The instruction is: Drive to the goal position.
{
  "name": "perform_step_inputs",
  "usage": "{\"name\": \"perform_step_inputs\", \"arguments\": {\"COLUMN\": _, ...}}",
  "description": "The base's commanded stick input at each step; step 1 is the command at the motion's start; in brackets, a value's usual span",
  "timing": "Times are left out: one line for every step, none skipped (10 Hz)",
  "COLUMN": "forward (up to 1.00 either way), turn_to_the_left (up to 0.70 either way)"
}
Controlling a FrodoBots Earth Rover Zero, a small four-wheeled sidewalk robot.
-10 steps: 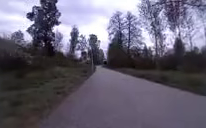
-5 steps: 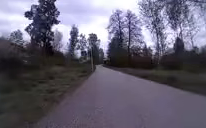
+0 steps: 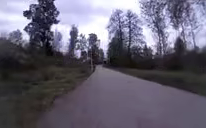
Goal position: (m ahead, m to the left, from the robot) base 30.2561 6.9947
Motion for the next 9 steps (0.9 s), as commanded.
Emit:
{"name": "perform_step_inputs", "arguments": {"forward": 1.00, "turn_to_the_left": 0.00}}
{"name": "perform_step_inputs", "arguments": {"forward": 1.00, "turn_to_the_left": 0.00}}
{"name": "perform_step_inputs", "arguments": {"forward": 1.00, "turn_to_the_left": 0.00}}
{"name": "perform_step_inputs", "arguments": {"forward": 1.00, "turn_to_the_left": 0.00}}
{"name": "perform_step_inputs", "arguments": {"forward": 1.00, "turn_to_the_left": 0.00}}
{"name": "perform_step_inputs", "arguments": {"forward": 1.00, "turn_to_the_left": 0.00}}
{"name": "perform_step_inputs", "arguments": {"forward": 1.00, "turn_to_the_left": 0.00}}
{"name": "perform_step_inputs", "arguments": {"forward": 1.00, "turn_to_the_left": 0.00}}
{"name": "perform_step_inputs", "arguments": {"forward": 1.00, "turn_to_the_left": 0.00}}
